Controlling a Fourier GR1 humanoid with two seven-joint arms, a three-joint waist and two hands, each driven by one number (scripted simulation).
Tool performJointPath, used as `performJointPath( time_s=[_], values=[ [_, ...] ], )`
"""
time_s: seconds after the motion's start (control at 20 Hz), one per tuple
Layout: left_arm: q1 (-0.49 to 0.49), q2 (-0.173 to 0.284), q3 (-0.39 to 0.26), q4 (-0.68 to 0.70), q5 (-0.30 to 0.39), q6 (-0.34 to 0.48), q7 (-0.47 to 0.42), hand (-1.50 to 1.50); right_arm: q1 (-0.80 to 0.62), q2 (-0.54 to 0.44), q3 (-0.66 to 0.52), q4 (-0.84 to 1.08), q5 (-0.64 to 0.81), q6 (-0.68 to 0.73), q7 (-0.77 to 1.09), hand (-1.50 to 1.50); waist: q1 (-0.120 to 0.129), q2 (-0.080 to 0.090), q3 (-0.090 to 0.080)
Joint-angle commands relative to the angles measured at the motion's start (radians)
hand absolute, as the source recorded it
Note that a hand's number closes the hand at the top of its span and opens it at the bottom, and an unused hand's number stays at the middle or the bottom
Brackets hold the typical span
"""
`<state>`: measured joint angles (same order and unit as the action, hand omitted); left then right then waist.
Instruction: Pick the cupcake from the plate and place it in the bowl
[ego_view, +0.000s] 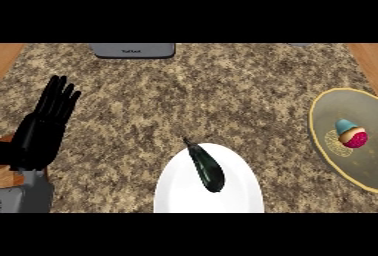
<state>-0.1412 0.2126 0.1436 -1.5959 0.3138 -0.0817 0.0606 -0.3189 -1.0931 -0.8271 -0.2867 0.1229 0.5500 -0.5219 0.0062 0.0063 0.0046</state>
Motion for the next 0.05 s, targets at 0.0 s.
performJointPath(
  time_s=[0.0],
  values=[
    [0.008, -0.021, -0.022, -0.01, -0.03, 0.017, -0.011, 0.0, 0.066, -0.057, 0.006, 0.055, 0.007, 0.085, -0.067, -1.5, 0.002, -0.001, 0.0]
  ],
)
